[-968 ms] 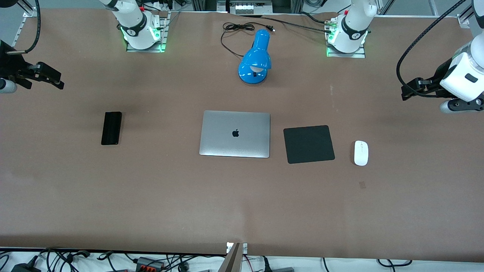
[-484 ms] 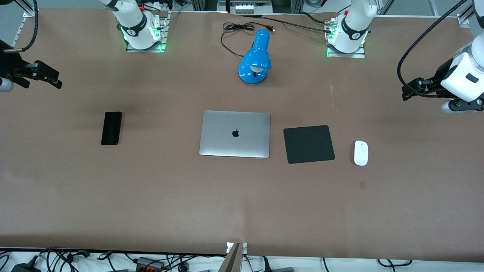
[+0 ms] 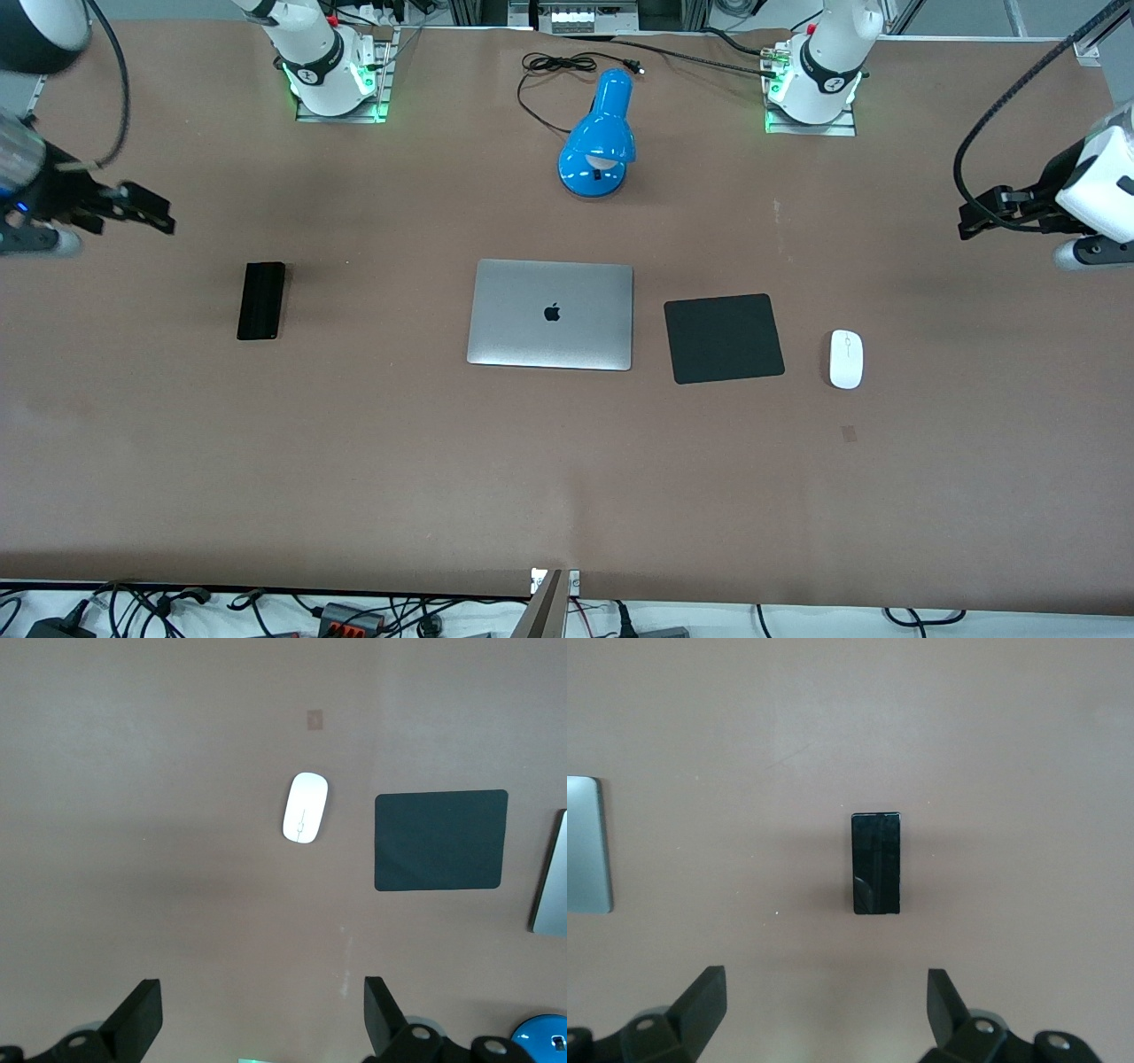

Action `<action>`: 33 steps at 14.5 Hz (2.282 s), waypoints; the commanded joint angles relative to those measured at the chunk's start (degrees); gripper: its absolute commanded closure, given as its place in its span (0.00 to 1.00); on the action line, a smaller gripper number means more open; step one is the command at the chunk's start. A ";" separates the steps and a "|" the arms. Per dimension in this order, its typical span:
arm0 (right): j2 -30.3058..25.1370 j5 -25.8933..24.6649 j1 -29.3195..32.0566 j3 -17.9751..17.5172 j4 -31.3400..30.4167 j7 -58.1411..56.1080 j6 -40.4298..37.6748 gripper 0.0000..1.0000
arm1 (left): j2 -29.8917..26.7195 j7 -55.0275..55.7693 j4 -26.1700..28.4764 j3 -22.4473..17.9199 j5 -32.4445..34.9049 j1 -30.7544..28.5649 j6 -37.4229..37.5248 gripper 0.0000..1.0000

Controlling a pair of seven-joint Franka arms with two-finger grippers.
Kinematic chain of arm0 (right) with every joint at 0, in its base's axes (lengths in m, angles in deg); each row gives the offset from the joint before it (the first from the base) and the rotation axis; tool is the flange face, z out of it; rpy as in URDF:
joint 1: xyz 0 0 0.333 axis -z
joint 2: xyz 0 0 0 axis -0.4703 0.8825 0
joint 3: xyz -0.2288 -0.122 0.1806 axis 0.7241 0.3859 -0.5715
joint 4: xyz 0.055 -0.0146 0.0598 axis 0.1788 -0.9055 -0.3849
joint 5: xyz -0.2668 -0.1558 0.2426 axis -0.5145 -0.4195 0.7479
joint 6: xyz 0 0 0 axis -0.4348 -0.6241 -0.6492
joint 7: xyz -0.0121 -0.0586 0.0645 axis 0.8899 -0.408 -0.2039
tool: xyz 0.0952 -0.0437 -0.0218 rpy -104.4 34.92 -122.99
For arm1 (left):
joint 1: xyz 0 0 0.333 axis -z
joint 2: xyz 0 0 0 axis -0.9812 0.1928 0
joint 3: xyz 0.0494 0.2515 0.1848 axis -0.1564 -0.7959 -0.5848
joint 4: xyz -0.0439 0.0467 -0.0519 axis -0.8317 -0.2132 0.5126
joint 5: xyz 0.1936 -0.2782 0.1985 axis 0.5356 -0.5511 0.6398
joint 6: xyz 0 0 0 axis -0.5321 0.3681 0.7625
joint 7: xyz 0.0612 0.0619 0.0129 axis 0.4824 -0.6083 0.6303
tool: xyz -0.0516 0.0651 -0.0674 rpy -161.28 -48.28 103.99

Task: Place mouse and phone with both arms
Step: 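Reach the right gripper to the phone while the left gripper reaches the mouse, then grasp the black phone with the right gripper while the left grasps the mouse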

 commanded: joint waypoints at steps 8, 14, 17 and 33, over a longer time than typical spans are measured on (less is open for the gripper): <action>13.64 -1.09 1.47 0.71 -10.32 0.00 18.89 0.00 | 17.41 -1.78 -1.35 0.79 -0.67 -1.87 -7.88 0.00; 21.55 -3.28 4.38 0.62 -10.33 -2.10 24.52 0.00 | 28.13 -2.30 -1.26 0.79 -0.67 -1.52 -11.66 0.00; 25.33 -2.93 4.91 0.53 -10.50 -2.99 27.15 0.00 | 30.85 -5.81 -0.12 0.88 -0.49 -0.03 -12.71 0.00; 28.86 1.73 4.21 0.18 -11.91 -3.52 31.55 0.00 | 31.92 -17.68 13.06 0.88 0.04 -0.29 -37.49 0.00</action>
